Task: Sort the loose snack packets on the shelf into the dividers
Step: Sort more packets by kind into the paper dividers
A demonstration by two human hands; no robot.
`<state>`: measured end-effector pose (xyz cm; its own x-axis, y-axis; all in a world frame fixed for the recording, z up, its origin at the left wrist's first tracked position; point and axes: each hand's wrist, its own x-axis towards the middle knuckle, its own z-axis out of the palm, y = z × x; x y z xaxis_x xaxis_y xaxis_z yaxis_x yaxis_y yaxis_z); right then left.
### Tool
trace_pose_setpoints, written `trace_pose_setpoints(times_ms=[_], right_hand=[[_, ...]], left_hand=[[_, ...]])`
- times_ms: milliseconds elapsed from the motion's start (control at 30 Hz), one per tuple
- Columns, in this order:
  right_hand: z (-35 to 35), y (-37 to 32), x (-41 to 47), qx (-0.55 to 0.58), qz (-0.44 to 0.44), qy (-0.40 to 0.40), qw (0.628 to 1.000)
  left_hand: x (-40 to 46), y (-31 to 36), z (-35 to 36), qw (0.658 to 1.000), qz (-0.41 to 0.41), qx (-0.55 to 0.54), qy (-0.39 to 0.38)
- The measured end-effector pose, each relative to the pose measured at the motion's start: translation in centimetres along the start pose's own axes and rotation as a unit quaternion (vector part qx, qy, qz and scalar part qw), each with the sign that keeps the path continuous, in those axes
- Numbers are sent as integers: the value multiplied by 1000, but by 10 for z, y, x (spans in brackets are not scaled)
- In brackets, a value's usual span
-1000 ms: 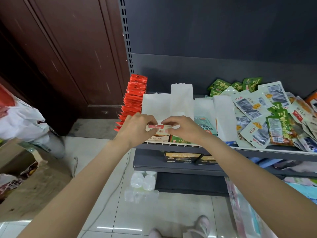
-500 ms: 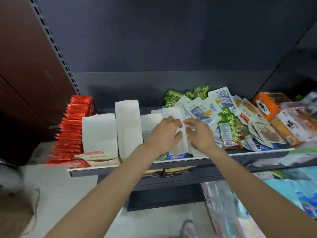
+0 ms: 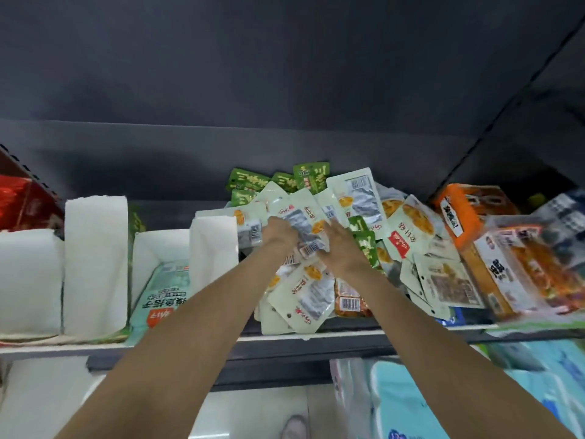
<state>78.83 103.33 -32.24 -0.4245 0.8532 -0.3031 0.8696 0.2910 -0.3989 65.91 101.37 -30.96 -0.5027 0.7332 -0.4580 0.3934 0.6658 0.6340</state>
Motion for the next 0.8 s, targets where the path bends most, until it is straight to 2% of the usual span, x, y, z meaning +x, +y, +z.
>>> trace_pose_setpoints(times_ms=[100, 200, 367, 467, 567, 633, 700, 800], right_hand=[[2, 2, 6, -1, -20, 4, 1000], [-1, 0, 6, 21, -39, 13, 999], [-13, -23, -3, 84, -59, 9, 995], [-23, -51, -22, 40, -88, 100, 990], [-33, -82, -46, 9, -80, 177, 981], [-37, -101, -59, 76, -69, 209, 973], [-37, -120, -71, 164, -58, 218, 960], [-30, -155, -89, 306, -68, 183, 932]], left_hand=[[13, 2, 0, 993, -71, -90, 40], [17, 0, 0, 989, -52, -122, 65], [-9, 2, -13, 973, 80, -200, 85], [-38, -4, -29, 958, 182, -192, 111], [-65, -18, -53, 933, 274, -199, 122], [-75, -34, -72, 926, 309, -176, 129], [-80, -54, -94, 929, 298, -168, 143], [-91, -87, -133, 931, 272, -187, 159]])
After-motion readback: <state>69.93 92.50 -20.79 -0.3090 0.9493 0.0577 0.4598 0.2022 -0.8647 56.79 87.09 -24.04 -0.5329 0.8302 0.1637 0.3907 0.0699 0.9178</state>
